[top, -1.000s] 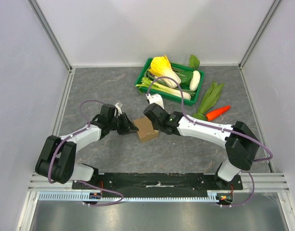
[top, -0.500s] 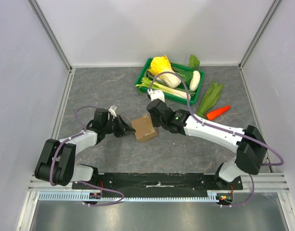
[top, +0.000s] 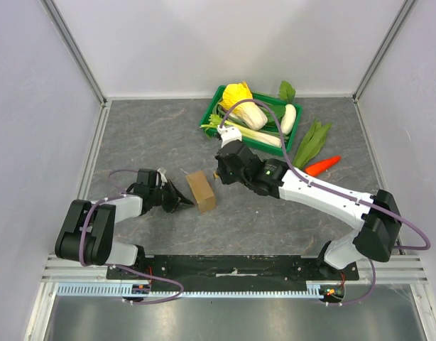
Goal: Unpack the express box
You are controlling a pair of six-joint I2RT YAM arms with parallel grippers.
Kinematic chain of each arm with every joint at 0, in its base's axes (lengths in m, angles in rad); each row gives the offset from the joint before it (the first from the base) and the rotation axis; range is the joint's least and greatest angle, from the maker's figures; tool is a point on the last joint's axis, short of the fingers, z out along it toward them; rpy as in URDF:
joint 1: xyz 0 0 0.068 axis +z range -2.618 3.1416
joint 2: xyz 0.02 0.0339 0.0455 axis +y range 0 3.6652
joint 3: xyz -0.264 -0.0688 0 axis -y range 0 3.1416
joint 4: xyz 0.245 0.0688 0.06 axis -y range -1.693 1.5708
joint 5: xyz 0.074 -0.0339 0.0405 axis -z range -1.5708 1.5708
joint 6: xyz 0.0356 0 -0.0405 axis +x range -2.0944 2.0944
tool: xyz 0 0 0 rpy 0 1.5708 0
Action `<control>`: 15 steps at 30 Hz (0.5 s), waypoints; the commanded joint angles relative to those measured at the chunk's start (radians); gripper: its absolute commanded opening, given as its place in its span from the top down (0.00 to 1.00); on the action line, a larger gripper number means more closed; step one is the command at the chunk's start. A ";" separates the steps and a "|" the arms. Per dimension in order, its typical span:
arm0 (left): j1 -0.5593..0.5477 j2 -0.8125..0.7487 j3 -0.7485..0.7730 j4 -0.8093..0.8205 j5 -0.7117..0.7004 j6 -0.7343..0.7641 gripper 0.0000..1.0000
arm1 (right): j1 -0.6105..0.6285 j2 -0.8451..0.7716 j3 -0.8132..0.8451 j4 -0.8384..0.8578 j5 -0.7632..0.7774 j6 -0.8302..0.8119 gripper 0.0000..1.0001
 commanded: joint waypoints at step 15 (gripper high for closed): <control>0.012 -0.074 0.077 -0.309 -0.191 0.042 0.84 | 0.013 -0.060 0.053 0.024 0.034 -0.041 1.00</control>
